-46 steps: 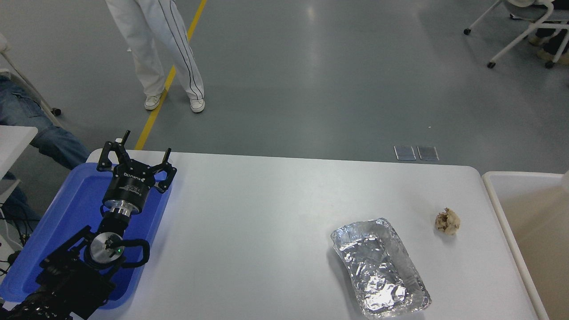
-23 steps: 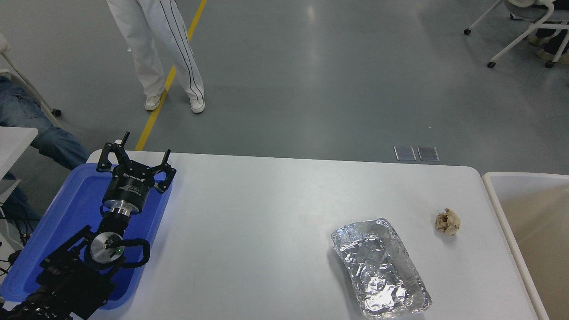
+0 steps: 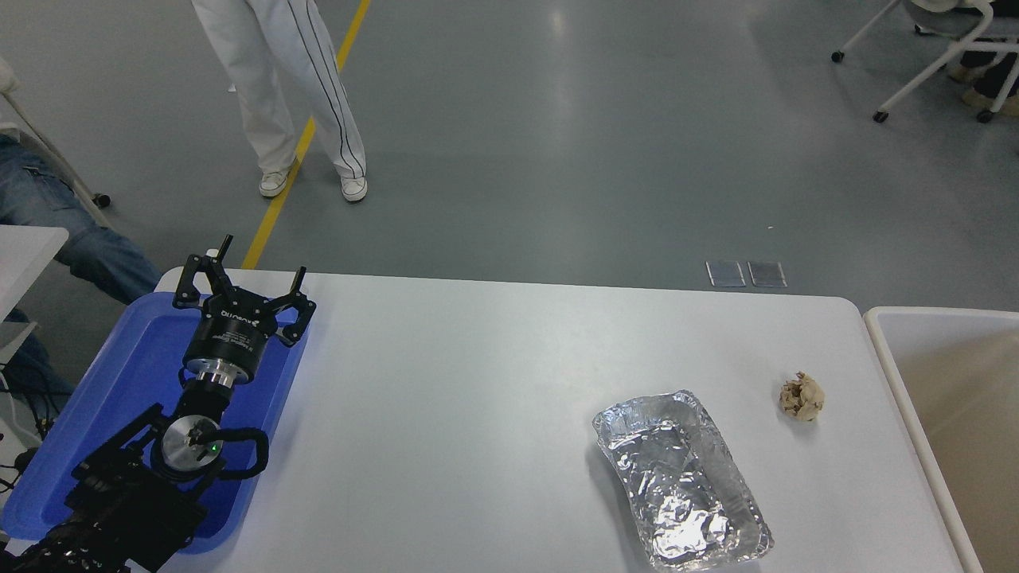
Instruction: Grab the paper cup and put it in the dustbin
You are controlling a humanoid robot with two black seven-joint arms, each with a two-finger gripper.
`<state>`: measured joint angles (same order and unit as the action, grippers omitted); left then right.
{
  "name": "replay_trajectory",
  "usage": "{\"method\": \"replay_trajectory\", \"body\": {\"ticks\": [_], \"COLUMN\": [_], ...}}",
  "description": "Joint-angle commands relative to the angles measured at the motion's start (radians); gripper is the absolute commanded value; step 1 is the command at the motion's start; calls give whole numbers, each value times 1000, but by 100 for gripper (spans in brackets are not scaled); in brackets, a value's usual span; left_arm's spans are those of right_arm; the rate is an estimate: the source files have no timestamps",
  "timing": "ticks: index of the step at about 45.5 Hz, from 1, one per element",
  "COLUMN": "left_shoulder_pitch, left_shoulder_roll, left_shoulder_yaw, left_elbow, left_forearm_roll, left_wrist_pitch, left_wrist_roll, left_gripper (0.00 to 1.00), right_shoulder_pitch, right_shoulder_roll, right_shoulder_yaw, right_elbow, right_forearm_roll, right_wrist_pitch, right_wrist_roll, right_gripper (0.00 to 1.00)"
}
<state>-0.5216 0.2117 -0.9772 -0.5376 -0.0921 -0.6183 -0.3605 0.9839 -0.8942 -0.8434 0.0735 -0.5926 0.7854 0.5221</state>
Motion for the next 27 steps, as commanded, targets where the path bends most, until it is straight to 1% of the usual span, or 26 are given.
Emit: {"method": "replay_trajectory", "body": {"ticks": [1, 6, 9, 12, 18, 21, 25, 27], "left_shoulder_pitch": [0, 0, 0, 0, 0, 0, 0, 0], "left_shoulder_roll": [0, 0, 0, 0, 0, 0, 0, 0], "left_shoulder_yaw": [0, 0, 0, 0, 0, 0, 0, 0], "left_elbow": [-1, 1, 1, 1, -1, -1, -1, 1], "left_forearm_roll": [0, 0, 0, 0, 0, 0, 0, 0], "left_wrist_pitch": [0, 0, 0, 0, 0, 0, 0, 0], "left_wrist_roll": [0, 0, 0, 0, 0, 0, 0, 0], "left_gripper": [100, 100, 100, 100, 100, 100, 100, 100], "right_shoulder_pitch": [-166, -246, -281, -292, -300, -314, -343, -346], "right_shoulder_roll": [38, 63, 80, 109, 129, 139, 165, 181], "right_shoulder_yaw": [70, 86, 90, 92, 151, 197, 244, 263], "right_elbow": [-61, -84, -101, -107, -107, -107, -107, -107], "right_forearm_roll": [66, 158, 217, 260, 326, 349, 356, 361], "right_wrist_pitch": [0, 0, -60, -138, -255, -293, -344, -373], "right_wrist_roll": [-1, -4, -10, -51, -129, -177, -261, -284], "right_gripper": [0, 0, 0, 0, 0, 0, 0, 0]}}
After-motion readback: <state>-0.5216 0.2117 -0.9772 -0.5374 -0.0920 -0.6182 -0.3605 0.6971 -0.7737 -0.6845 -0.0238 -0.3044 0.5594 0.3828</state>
